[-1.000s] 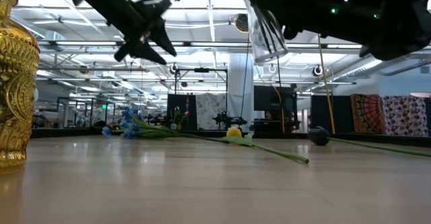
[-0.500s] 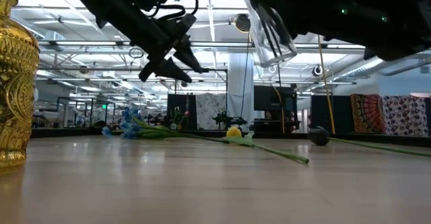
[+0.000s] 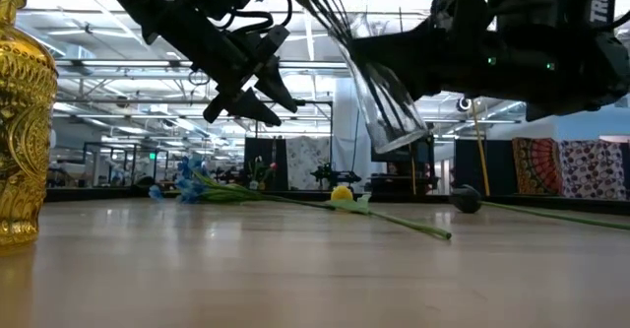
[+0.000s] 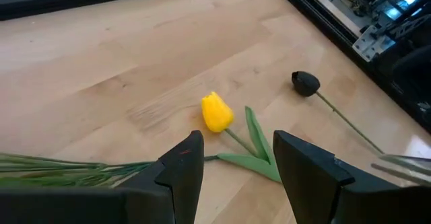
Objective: Sort flowers into vase by color
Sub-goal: Put the yellow tulip into the transparent vase
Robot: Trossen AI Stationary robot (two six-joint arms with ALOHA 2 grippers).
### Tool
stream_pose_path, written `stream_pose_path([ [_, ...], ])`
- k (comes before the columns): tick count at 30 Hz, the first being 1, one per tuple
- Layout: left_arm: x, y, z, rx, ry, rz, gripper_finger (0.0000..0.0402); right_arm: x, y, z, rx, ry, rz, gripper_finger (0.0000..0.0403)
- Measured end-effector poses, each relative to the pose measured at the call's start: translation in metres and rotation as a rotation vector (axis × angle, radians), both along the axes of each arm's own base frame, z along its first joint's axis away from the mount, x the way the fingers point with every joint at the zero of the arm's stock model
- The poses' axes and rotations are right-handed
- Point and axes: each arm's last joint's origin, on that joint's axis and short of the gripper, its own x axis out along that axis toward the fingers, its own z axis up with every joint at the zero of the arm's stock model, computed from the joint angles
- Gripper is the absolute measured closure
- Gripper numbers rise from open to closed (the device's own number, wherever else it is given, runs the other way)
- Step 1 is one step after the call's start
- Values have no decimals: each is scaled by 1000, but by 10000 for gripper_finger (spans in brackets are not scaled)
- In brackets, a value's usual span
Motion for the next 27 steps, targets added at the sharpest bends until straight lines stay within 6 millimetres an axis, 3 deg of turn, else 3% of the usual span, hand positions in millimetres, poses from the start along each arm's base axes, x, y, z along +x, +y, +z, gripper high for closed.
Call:
stream_pose_path([
  [7,-3,0,-5,-9,57,0,217,1,0,-1,30,3,0,222],
  [13,-5,-5,-8,-54,88,15,217,2,-5,17,74,-69,-99,222],
  [16,-1,-12,-4,-41,33,-18,217,5,-7,28,111,-116,-177,222],
  [27,17,-42,35,262,-303,-275,217,0,-3,70,172,-212,-140,222],
])
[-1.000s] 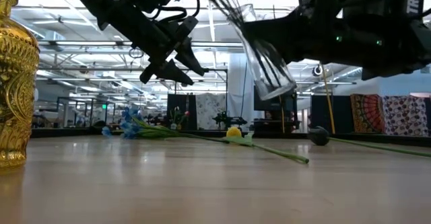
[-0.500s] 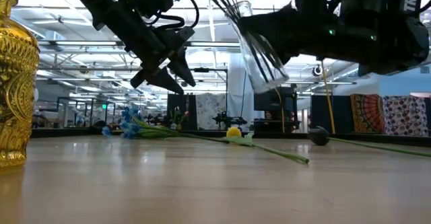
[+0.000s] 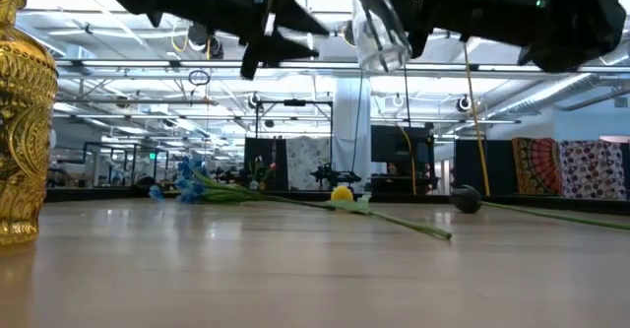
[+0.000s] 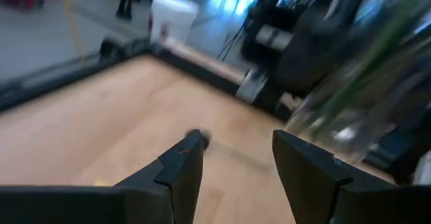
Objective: Sort flowers into vase by color
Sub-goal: Put the yellow tulip into the transparent vase
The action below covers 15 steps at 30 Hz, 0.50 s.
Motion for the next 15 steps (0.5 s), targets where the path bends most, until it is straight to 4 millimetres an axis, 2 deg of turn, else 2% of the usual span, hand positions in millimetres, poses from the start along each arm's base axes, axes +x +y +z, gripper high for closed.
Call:
stream_pose_path([
  [4,1,-2,9,14,-86,-22,217,-5,-1,7,48,112,22,222],
  [8,1,-3,10,7,-100,-73,217,-6,1,15,78,229,75,222],
  [15,2,-7,11,6,-113,-181,217,14,5,44,6,366,127,222],
])
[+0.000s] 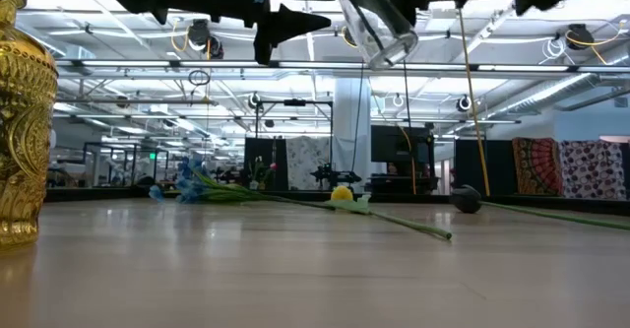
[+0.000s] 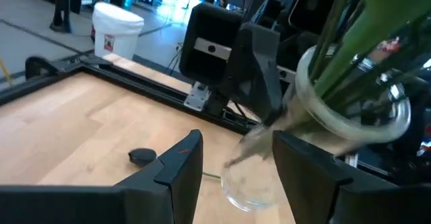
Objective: Sort flowers into vase by color
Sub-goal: Put the yellow tulip into the transparent vase
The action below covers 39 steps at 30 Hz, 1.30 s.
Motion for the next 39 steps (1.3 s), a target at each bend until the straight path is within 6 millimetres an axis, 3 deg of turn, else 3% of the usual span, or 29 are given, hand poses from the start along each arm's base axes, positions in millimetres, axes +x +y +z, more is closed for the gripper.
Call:
stream_pose_path([
  [6,0,-5,0,16,-4,-14,217,7,1,9,-26,116,0,222],
  [23,-1,-6,-6,20,64,-12,217,1,0,12,-68,135,-8,222],
  [33,0,-15,-1,337,11,-114,217,-14,-3,25,-75,150,-8,222],
  [39,0,-15,7,344,-72,-101,217,-11,-2,19,-79,185,7,222],
])
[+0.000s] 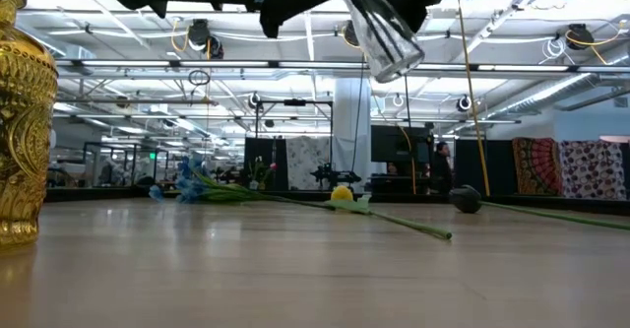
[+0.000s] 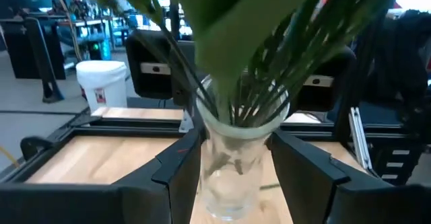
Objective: Sort flowers into vase by color
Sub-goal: Put the yellow tulip into the transparent vase
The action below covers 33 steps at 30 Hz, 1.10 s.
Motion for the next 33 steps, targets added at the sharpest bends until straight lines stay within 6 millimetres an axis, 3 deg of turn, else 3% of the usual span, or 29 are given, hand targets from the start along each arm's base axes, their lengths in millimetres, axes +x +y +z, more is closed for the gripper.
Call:
stream_pose_path([
  [16,5,-1,19,-3,-64,-10,217,3,0,3,-27,-52,12,222],
  [33,5,-1,19,-5,-64,-6,217,14,-4,-3,-11,-89,-2,222],
])
